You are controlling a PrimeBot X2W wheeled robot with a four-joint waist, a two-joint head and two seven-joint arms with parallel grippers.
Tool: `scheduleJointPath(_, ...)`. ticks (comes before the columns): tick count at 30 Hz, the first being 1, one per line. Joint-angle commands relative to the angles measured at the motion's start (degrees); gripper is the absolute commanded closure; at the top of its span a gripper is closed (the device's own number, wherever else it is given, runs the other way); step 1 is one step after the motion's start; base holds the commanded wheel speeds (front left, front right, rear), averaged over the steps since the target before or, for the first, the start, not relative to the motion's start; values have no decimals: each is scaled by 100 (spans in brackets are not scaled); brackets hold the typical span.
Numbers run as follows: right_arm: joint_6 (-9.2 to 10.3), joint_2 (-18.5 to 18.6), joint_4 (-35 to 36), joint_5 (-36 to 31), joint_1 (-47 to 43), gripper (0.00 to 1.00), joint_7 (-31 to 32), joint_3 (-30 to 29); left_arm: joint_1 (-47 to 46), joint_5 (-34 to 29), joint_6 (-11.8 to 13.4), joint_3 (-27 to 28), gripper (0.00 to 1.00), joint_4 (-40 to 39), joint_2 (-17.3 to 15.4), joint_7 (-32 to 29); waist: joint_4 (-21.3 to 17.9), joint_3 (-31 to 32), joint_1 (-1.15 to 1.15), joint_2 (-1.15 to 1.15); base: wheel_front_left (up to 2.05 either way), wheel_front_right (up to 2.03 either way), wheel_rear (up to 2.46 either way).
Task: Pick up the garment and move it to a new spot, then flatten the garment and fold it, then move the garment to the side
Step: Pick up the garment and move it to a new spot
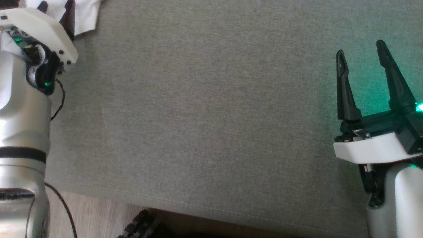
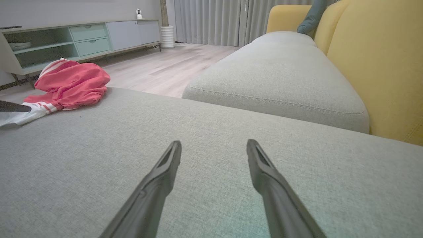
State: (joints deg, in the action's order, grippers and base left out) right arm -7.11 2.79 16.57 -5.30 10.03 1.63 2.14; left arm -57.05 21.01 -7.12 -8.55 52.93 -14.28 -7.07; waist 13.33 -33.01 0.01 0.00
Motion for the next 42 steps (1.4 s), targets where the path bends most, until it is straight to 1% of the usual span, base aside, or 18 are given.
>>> scheduleJointPath(1,-37,9,256,-44,27,0,29,151,-199,67,-13,157,0,-15,-378,-22,-97,-128,-1,0,0,0,0)
scheduleJointPath(4,-37,9,288,-35,37,0,29,146,-257,161,-21,123,0,273,-373,-98,-105,-158,-1,0,0,0,0)
scheduleJointPath(5,-37,9,294,-18,57,0,24,142,-293,198,-26,83,8,427,-383,-140,-104,-163,-1,0,0,0,0)
scheduleJointPath(6,-37,9,294,-7,66,0,15,148,-311,213,-27,63,51,486,-387,-139,-103,-164,-1,0,0,0,0)
scheduleJointPath(8,-37,9,288,9,85,0,-2,167,-338,233,-30,9,100,581,-391,-114,-100,-164,-1,0,0,0,0)
scheduleJointPath(14,-37,9,239,17,132,0,-45,170,-427,289,-34,-160,100,659,-439,261,-78,-126,-1,0,0,0,0)
scheduleJointPath(21,-37,9,7,171,176,0,-220,202,-611,164,-35,-322,100,671,-684,899,-116,217,-1,0,0,0,0)
scheduleJointPath(22,-37,9,7,171,176,0,-220,202,-611,164,-35,-322,100,671,-684,899,-116,217,-1,0,0,0,0)
scheduleJointPath(25,-37,9,-160,287,190,0,-343,201,-728,66,-35,-410,100,615,-777,1176,-165,470,-1,0,0,0,0)
scheduleJointPath(28,-37,9,-356,432,193,0,-493,191,-834,-71,-35,-620,100,496,-859,1337,-246,785,-1,0,0,0,0)
scheduleJointPath(34,-37,9,-764,768,133,0,-811,128,-1065,-169,-36,-1208,100,-7,-940,1407,-504,1469,-1,0,0,0,0)
scheduleJointPath(38,-37,9,-1040,981,41,0,-1017,45,-1214,-95,-36,-1704,100,-455,-947,1259,-759,1875,-1,0,0,0,0)
scheduleJointPath(42,-37,9,-1272,1156,-41,0,-1183,9,-1356,57,-36,-2112,100,-886,-910,1099,-1093,2199,-1,0,0,0,0)
